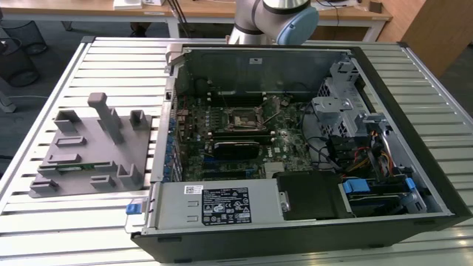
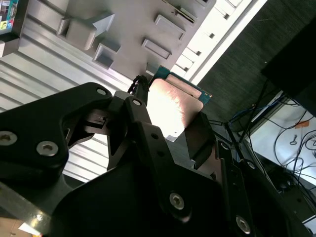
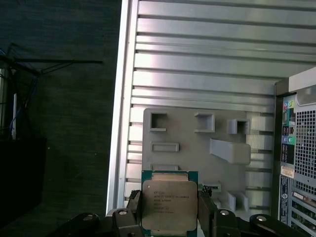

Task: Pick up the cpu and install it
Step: 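Pick up the cpu and move it towards the insertion slot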

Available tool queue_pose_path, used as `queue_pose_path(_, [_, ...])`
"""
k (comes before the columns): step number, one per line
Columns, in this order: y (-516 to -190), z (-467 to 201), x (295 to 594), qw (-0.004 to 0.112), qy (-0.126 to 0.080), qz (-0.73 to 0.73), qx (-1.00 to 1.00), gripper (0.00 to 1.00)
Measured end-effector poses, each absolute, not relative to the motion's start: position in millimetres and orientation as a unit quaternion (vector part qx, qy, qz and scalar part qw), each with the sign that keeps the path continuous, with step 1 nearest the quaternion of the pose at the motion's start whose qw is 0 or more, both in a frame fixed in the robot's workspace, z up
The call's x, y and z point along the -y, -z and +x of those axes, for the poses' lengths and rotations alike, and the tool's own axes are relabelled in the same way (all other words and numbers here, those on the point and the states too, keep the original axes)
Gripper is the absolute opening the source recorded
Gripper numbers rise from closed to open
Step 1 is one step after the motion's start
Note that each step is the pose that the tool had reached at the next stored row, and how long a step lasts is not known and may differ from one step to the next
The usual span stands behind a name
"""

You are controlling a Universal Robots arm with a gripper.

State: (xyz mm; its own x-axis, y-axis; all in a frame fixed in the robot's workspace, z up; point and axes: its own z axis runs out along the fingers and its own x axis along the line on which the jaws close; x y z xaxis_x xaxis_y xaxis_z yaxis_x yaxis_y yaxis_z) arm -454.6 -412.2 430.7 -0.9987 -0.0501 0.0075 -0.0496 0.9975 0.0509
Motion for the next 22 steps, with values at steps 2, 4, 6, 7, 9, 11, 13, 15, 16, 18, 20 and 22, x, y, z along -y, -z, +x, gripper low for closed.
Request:
queue_pose_path(2, [-433,-455,412,0.004,0.025,0.025,0.999,0.54])
queue_pose_path(4, [-435,-455,412,0.004,0.025,0.025,0.999,0.54])
queue_pose_path(6, [-436,-455,412,0.004,0.025,0.025,0.999,0.54])
queue_pose_path(7, [-437,-455,412,0.004,0.025,0.025,0.999,0.54])
queue_pose_path(9, [-439,-455,412,0.004,0.025,0.025,0.999,0.54])
queue_pose_path(11, [-441,-455,412,0.004,0.025,0.025,0.999,0.54])
queue_pose_path(13, [-443,-455,412,0.004,0.025,0.025,0.999,0.54])
queue_pose_path(15, [-445,-455,412,0.004,0.025,0.025,0.999,0.54])
queue_pose_path(16, [-446,-455,412,0.004,0.025,0.025,0.999,0.54])
queue_pose_path(18, [-448,-455,412,0.004,0.025,0.025,0.999,0.54])
queue_pose_path(20, [-450,-455,412,0.004,0.025,0.025,0.999,0.54])
queue_pose_path(22, [-453,-455,412,0.004,0.025,0.025,0.999,0.54])
